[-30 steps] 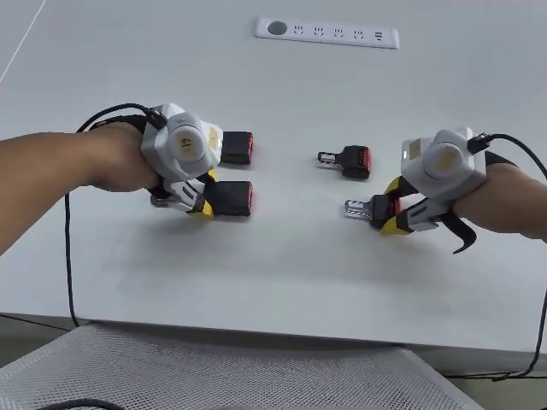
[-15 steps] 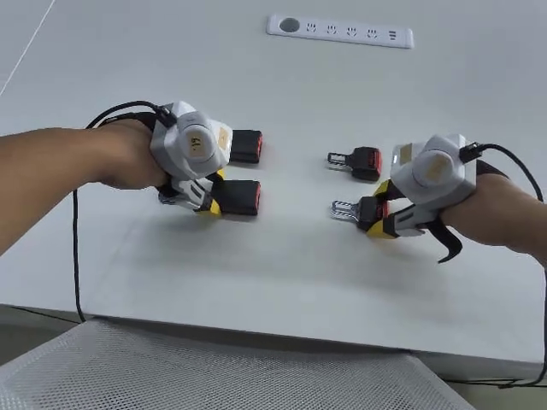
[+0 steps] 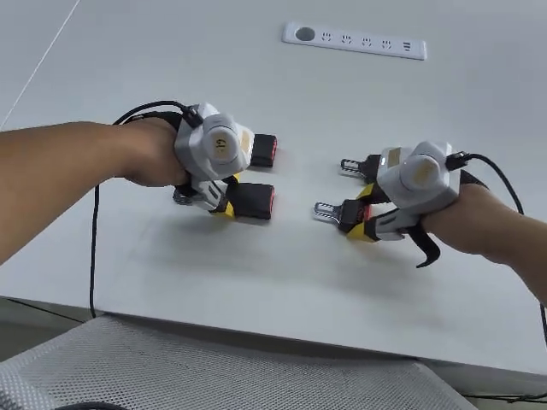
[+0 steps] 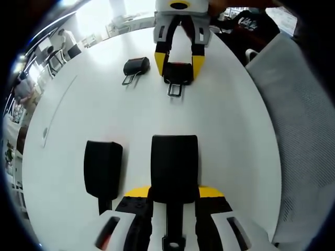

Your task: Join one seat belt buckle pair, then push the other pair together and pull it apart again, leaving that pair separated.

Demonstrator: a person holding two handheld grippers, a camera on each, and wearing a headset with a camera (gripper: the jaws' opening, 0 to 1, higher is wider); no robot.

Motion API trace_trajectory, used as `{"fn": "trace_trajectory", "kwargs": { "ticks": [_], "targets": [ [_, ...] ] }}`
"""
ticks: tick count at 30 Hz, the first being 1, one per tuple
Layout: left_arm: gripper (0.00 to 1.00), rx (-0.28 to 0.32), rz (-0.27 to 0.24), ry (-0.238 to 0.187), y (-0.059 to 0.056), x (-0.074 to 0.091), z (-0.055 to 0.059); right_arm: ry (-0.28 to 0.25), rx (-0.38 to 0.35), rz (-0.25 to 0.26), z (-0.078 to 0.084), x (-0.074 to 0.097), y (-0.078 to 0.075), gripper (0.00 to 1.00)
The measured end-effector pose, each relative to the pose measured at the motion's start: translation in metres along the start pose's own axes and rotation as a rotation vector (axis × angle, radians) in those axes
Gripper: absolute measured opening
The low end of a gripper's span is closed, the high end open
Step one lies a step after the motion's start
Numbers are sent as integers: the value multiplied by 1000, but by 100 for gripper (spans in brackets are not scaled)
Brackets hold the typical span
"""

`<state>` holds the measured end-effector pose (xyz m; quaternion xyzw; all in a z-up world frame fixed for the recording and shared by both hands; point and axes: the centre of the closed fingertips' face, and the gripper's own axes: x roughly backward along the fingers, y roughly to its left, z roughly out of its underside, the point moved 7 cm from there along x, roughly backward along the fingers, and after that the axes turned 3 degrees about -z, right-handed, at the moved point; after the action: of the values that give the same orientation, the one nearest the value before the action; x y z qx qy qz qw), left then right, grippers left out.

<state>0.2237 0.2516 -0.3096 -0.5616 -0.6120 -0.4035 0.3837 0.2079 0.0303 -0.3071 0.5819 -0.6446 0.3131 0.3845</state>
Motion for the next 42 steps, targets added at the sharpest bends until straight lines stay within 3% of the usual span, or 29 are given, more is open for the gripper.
{"fn": "trace_trajectory", "kwargs": {
  "ticks": [10,21,30,42],
  "targets": [
    [32,-7,-1,7,0,0,-1,-50,-14,9,-20,-13,1,34],
    [32,-21,5,20,0,0,-3,-38,28,-14,-43,-26,5,34],
    [32,-19,3,22,2,-2,-1,-16,33,-11,-52,-31,6,33],
    [32,-18,1,24,1,-2,-1,-3,38,-8,-52,-33,3,33]
  ]
}}
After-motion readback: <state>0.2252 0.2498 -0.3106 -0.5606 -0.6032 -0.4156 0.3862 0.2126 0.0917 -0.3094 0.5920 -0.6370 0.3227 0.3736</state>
